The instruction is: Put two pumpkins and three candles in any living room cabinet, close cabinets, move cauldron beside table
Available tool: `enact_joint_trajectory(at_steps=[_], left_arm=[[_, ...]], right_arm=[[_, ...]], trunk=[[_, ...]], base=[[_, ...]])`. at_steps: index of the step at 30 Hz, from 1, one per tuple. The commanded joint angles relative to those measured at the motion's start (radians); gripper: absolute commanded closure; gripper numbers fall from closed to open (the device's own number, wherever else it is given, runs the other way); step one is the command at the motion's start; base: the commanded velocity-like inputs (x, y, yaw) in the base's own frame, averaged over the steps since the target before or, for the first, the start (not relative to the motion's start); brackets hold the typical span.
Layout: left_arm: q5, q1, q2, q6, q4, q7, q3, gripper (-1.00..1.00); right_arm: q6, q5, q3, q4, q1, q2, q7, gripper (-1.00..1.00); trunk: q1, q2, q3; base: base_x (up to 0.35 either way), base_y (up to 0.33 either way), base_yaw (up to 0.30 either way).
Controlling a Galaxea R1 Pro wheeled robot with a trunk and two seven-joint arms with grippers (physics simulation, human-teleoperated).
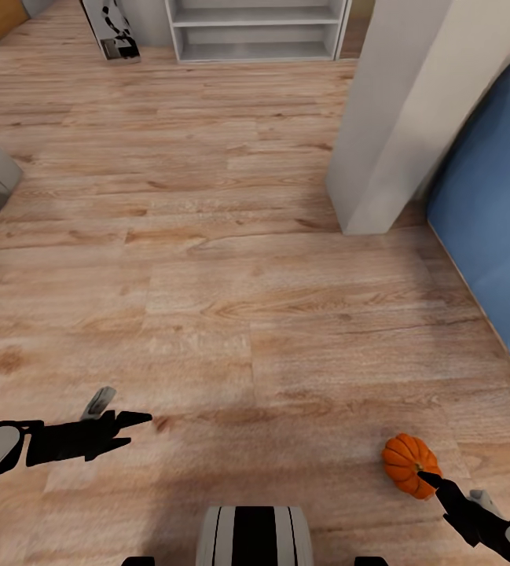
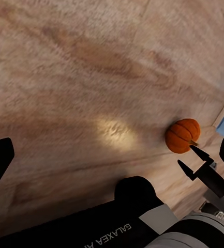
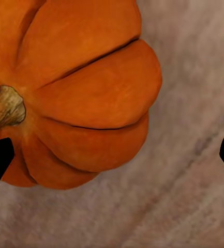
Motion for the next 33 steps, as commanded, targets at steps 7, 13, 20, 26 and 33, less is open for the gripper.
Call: enact_joint_trajectory(at_steps=[7, 13, 20, 26, 33], left_arm=[[0.003, -0.001, -0.002, 0.001, 0.0, 0.002, -0.007, -1.0], [0.003, -0.001, -0.004, 0.0, 0.0, 0.002, -0.008, -1.0], [0.003, -0.001, -0.004, 0.001, -0.002, 0.002, -0.008, -1.0], [0.003, -0.001, -0.004, 0.001, -0.003, 0.002, -0.009, -1.0], [0.003, -0.001, -0.004, 0.001, -0.003, 0.002, -0.022, -1.0]], right_arm=[[0.008, -0.001, -0.007, 0.0, 0.0, 0.0, 0.002, -1.0], [0.008, -0.001, -0.007, 0.0, 0.0, 0.0, 0.002, -1.0], [0.008, -0.001, -0.007, 0.0, 0.0, 0.0, 0.002, -1.0], [0.008, -0.001, -0.007, 0.0, 0.0, 0.0, 0.002, -1.0], [0.008, -0.001, -0.007, 0.0, 0.0, 0.0, 0.002, -1.0]], trunk=[[0.0, 0.0, -0.001], [0.0, 0.0, -0.001], [0.0, 0.0, -0.001], [0.0, 0.0, -0.001], [0.0, 0.0, -0.001]], base=[[0.102, 0.026, 0.0], [0.075, 0.001, 0.0], [0.028, 0.0, 0.0], [0.045, 0.0, 0.0], [0.073, 0.0, 0.0]])
